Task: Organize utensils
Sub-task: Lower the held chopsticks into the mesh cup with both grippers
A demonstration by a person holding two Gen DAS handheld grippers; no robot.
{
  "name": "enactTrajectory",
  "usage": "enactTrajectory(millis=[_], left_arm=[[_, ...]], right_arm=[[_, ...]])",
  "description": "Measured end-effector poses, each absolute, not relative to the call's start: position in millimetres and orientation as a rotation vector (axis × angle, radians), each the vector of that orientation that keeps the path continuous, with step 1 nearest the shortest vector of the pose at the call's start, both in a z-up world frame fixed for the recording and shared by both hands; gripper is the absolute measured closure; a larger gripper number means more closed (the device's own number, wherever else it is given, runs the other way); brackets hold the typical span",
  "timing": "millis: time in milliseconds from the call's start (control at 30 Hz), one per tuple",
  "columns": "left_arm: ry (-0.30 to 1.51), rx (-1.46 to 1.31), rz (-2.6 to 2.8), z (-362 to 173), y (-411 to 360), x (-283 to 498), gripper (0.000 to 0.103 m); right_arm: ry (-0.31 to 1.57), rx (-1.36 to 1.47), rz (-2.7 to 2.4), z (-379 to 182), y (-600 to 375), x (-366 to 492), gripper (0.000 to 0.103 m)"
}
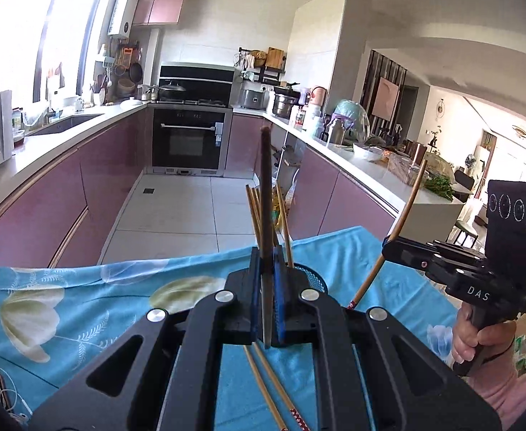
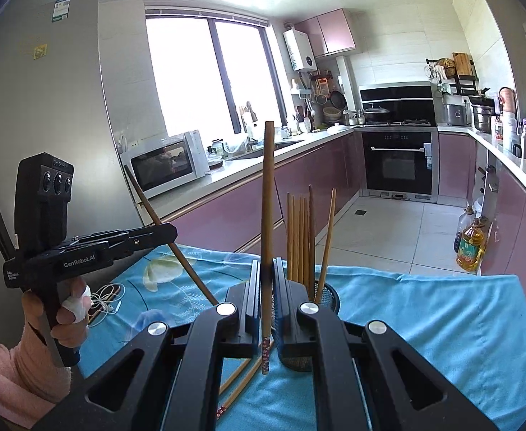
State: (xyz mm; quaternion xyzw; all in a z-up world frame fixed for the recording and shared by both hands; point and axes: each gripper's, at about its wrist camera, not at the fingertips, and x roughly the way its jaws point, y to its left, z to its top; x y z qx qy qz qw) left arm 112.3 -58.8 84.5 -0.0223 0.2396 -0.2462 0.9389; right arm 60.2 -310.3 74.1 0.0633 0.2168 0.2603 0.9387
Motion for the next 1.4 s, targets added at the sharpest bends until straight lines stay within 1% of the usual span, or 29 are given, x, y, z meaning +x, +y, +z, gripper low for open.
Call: enactTrajectory(millis=[500,700,867,1200,1400], left_arm=[[0.411,-0.035,-0.548,133.0,-94.1,120.6,0.096],[0.392,-0.044,-0.560,139.8,-108.3,128.8,0.096],[0.455,-0.017,-0.544,123.1,-123.4,144.0,0.096],[0.655,0.033,-0.510,60.5,-129.2,188.4,0.096],[0.693,0.030,-0.492,41.5,-127.3,208.2,0.095]], right_arm=[[0.385,0.129,0.515,100.8,-320.1,83.6,0.097],[0.398,0.128,0.506,95.4,-317.0,97.6,0.097],[0.451,0.108,0.499,82.8,-309.2,109.9,0.097],[0.621,0.057,0.478,51.4,-296.5,135.6,0.097],[0.671,0.058,0.462,37.5,-290.6,148.9,0.096]])
